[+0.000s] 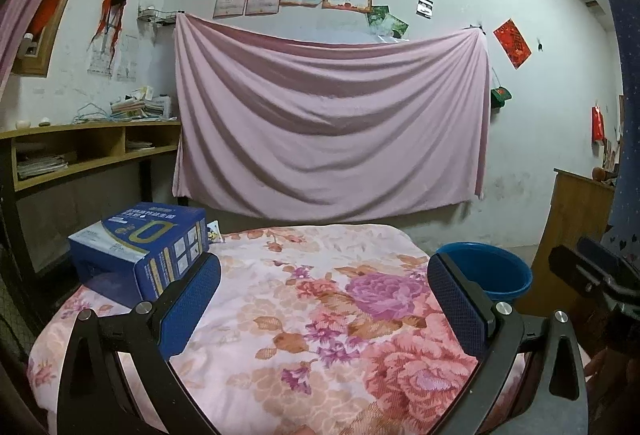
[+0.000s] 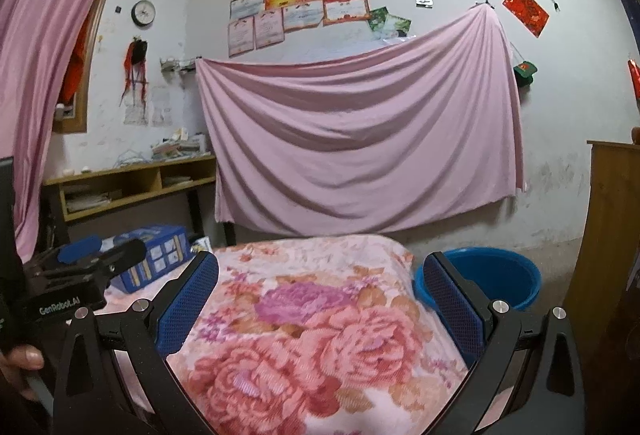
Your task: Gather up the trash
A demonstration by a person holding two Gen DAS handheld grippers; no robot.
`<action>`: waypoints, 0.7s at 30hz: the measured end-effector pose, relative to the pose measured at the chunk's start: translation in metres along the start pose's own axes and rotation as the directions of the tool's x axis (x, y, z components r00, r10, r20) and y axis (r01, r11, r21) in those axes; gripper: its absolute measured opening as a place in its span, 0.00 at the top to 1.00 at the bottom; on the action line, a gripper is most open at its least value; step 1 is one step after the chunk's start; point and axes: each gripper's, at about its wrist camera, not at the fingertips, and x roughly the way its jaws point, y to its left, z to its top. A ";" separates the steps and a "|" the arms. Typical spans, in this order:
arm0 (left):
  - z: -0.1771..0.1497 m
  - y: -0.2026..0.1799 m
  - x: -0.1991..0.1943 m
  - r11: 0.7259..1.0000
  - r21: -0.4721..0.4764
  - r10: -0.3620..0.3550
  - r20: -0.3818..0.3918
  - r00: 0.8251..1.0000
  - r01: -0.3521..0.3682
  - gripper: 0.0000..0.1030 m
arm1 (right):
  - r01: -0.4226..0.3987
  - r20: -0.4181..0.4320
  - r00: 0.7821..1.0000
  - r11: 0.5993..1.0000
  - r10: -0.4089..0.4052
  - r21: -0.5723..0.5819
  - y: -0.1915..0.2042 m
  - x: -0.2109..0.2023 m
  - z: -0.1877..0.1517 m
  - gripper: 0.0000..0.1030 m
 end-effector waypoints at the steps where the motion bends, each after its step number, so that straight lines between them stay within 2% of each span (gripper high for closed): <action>1: -0.003 0.000 -0.001 1.000 0.010 0.005 -0.002 1.000 -0.005 0.02 | -0.004 -0.010 1.000 1.000 0.004 -0.003 0.002 0.001 -0.002 0.00; 7: -0.022 -0.008 0.005 0.996 0.087 0.023 -0.044 0.999 -0.019 0.02 | -0.001 -0.053 0.999 1.000 0.000 -0.021 0.005 0.008 -0.014 0.00; 14: -0.032 0.003 0.012 1.000 0.026 0.019 -0.053 0.998 -0.018 0.02 | 0.039 -0.072 0.997 0.999 -0.040 -0.011 -0.003 0.013 -0.023 0.00; 21: -0.038 0.004 0.013 1.000 0.015 0.016 -0.063 0.998 -0.016 0.02 | 0.050 -0.073 0.996 0.999 -0.050 -0.010 -0.005 0.014 -0.027 0.00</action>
